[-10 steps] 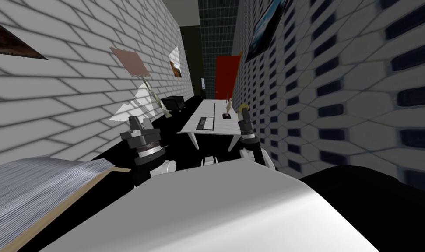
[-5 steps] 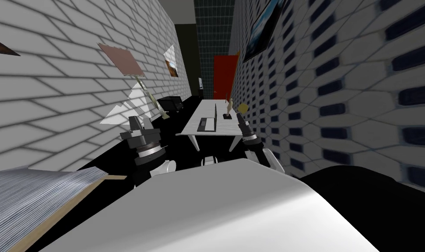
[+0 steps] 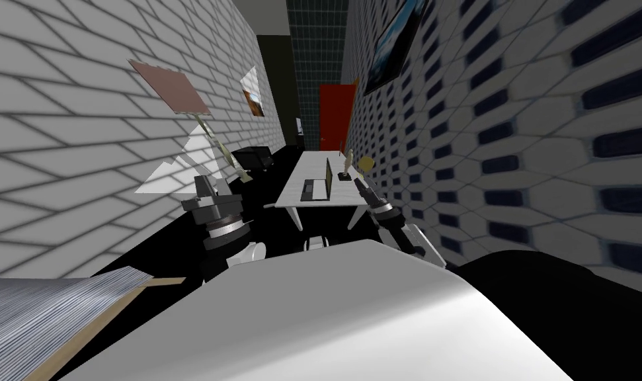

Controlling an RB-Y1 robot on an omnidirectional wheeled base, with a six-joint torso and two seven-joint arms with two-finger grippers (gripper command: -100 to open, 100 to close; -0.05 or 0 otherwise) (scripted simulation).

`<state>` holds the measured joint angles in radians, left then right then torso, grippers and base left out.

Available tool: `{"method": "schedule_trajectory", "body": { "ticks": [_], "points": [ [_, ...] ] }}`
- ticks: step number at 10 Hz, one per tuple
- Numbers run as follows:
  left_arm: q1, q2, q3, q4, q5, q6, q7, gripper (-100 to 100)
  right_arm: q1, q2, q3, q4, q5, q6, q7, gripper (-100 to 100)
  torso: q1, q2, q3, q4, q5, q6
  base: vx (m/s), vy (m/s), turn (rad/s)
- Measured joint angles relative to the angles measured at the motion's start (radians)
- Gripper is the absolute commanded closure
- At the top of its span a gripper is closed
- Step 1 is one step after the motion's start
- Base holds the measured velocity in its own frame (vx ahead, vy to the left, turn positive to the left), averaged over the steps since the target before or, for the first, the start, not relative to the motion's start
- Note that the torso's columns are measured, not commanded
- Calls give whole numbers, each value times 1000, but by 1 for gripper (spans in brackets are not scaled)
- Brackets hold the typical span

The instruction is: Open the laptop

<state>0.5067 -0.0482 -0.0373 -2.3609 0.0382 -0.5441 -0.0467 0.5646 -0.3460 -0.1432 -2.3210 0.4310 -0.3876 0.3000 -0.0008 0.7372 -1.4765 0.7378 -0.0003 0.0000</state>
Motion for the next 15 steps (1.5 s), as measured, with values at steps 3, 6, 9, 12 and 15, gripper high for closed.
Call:
{"method": "schedule_trajectory", "body": {
  "ticks": [3,6,9,12,15],
  "points": [
    [0,0,0,0,0,0,0,0,26,-62,-41,1,76,14,57,-100,0,2,1,0,0,0,47,107,-72],
    [0,0,0,0,0,0,0,0,38,-126,-72,9,143,30,108,-100,1,0,0,0,0,0,47,101,-47],
    [0,0,0,0,0,0,0,0,57,-181,-107,17,196,38,155,-100,0,1,1,0,0,0,43,92,-34],
    [0,0,0,0,0,0,0,0,68,-221,-128,34,248,47,210,-100,1,0,0,0,0,0,72,105,-18],
    [0,0,0,0,0,0,0,0,86,-286,-167,55,308,63,276,-100,-1,1,1,0,0,0,72,103,13]
  ]
}}
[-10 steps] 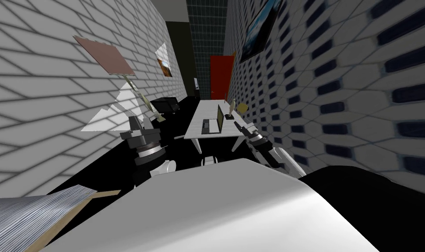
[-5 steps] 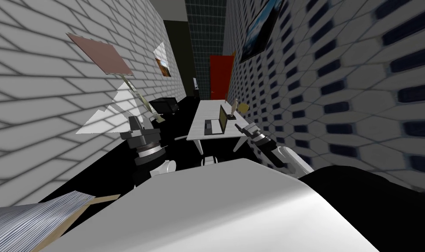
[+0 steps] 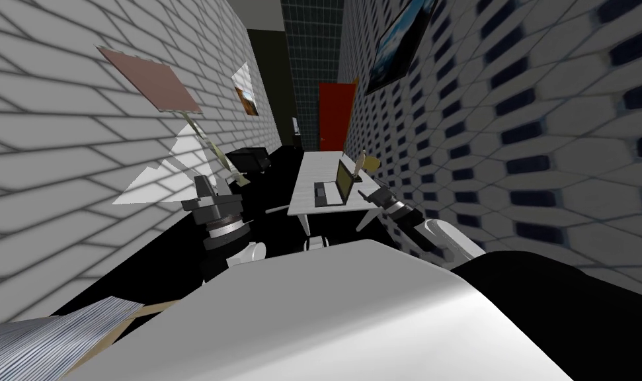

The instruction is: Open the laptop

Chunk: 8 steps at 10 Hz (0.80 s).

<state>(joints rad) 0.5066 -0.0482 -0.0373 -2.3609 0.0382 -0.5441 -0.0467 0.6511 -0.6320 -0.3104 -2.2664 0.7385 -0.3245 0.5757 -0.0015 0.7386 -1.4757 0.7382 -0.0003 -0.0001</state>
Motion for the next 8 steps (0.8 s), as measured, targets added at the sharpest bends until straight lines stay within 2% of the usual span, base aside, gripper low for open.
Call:
{"method": "schedule_trajectory", "body": {
  "ticks": [8],
  "points": [
    [0,0,0,0,0,0,0,0,40,-121,-70,51,116,34,137,-100,1,-1,-1,0,0,0,65,84,3]
  ]
}}
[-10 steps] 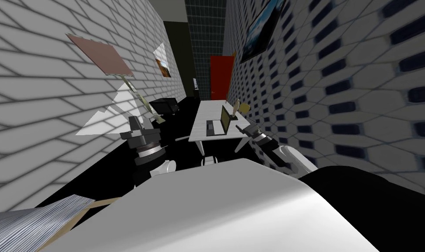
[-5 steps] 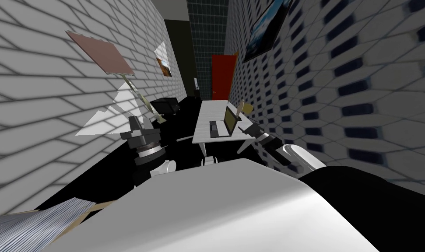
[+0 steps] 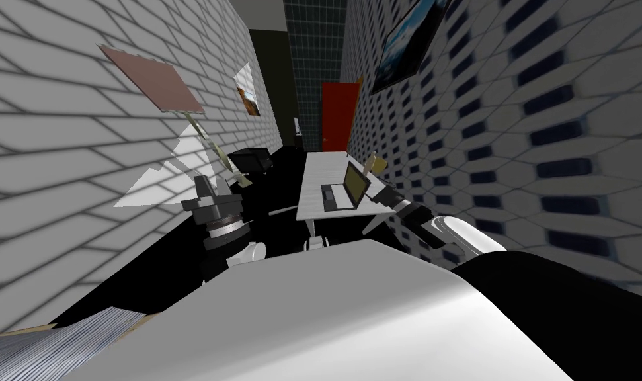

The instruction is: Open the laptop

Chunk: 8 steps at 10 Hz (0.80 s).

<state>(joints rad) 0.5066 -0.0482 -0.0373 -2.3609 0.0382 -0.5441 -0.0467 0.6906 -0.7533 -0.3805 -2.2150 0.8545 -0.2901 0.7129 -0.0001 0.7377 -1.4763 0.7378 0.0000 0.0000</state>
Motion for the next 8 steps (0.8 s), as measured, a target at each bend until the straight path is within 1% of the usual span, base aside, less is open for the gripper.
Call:
{"method": "schedule_trajectory", "body": {
  "ticks": [1,2,3,4,6,8],
  "points": [
    [0,0,0,0,0,0,0,0,1,-1,-1,0,2,1,4,-100,-4,3,2,1,-1,0,104,38,41],
    [0,0,0,0,0,0,0,0,11,-10,-14,-8,-3,2,-3,-100,-2,-1,0,0,-1,0,61,14,26],
    [0,0,0,0,0,0,0,0,12,-11,-16,-9,-3,2,-5,100,-2,1,0,0,-1,0,10,-2,-1],
    [0,0,0,0,0,0,0,0,12,-11,-16,-9,-3,2,-5,100,-1,3,2,1,0,0,25,24,29],
    [0,0,0,0,0,0,0,0,41,-30,-31,-32,34,16,25,100,3,-1,1,-3,-2,0,41,80,-41],
    [0,0,0,0,0,0,0,0,72,-53,-43,-50,68,26,52,100,2,-2,0,-3,-2,-2,36,83,-47]
  ]
}}
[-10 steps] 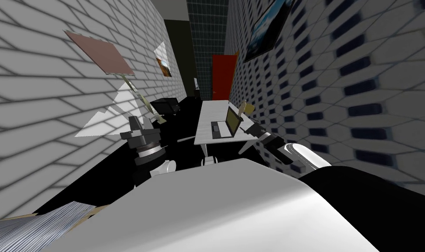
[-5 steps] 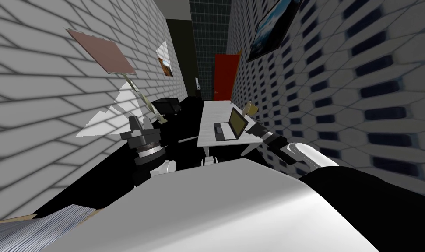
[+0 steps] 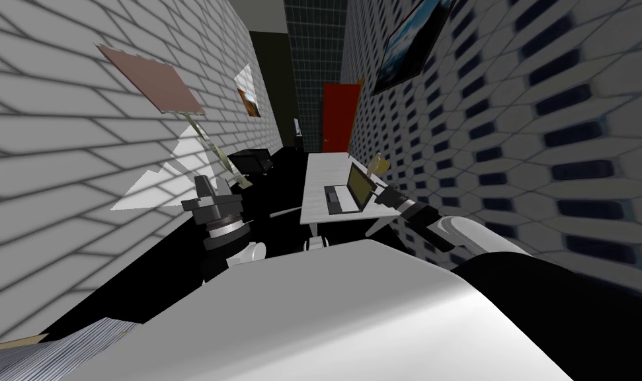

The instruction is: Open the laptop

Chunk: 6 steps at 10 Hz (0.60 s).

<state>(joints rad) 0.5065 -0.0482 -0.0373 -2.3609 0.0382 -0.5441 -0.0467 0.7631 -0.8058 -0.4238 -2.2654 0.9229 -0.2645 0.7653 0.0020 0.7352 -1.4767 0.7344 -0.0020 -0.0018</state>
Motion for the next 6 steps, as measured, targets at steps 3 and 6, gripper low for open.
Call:
{"method": "schedule_trajectory", "body": {
  "ticks": [3,6],
  "points": [
    [0,0,0,0,0,0,0,0,29,-17,-5,-18,38,5,33,100,-2,-2,-2,0,0,0,31,92,-11],
    [0,0,0,0,0,0,0,0,70,-42,-15,-42,86,12,73,100,-3,2,0,3,1,2,30,75,-10]
  ]
}}
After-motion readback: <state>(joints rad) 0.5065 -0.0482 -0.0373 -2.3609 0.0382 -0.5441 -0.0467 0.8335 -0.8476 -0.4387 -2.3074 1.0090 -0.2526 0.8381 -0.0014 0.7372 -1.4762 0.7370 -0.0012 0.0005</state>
